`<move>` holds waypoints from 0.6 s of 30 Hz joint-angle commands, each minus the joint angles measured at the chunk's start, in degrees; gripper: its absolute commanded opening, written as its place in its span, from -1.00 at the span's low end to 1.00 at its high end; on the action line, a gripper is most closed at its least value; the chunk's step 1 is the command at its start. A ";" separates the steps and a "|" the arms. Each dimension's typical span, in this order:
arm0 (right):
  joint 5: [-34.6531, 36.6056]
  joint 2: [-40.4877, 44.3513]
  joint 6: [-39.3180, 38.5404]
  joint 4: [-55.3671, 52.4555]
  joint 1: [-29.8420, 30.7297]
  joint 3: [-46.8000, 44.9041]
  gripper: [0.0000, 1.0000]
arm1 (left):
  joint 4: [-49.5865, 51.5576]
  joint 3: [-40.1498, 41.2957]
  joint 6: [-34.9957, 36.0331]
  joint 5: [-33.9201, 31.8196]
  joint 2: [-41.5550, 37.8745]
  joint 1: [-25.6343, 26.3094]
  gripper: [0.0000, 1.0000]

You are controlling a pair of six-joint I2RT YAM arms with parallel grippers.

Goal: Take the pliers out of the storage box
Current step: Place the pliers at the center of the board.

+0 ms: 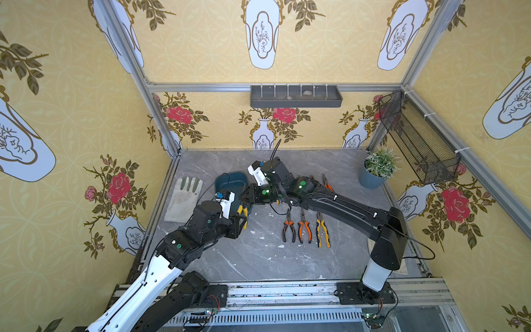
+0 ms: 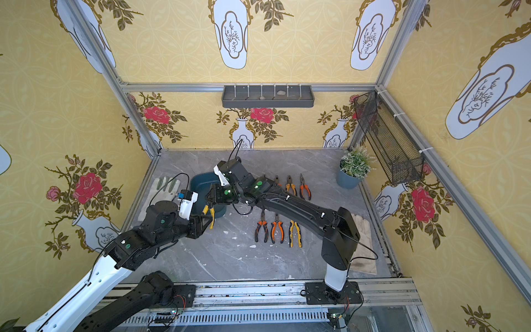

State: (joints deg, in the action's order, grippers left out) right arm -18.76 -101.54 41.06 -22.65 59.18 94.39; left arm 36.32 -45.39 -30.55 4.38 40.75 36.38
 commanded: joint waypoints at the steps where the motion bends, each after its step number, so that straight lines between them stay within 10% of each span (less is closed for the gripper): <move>1: 3.38 -0.24 -2.76 -2.68 -0.58 2.94 -1.00 | -1.95 0.43 -1.08 -2.99 -1.79 -0.08 0.98; 13: 29.76 3.10 -23.08 -41.40 -23.36 9.11 -1.00 | -5.35 -1.99 -3.89 -0.97 -0.16 -0.08 0.98; 18: 20.59 5.18 -26.48 -44.06 -35.82 -5.23 -1.00 | -9.86 -2.07 -2.68 1.38 5.63 -0.13 0.98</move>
State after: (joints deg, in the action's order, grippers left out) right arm 6.11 -97.73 18.92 -59.61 26.72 94.04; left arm 30.79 -47.22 -34.26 3.88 44.56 36.38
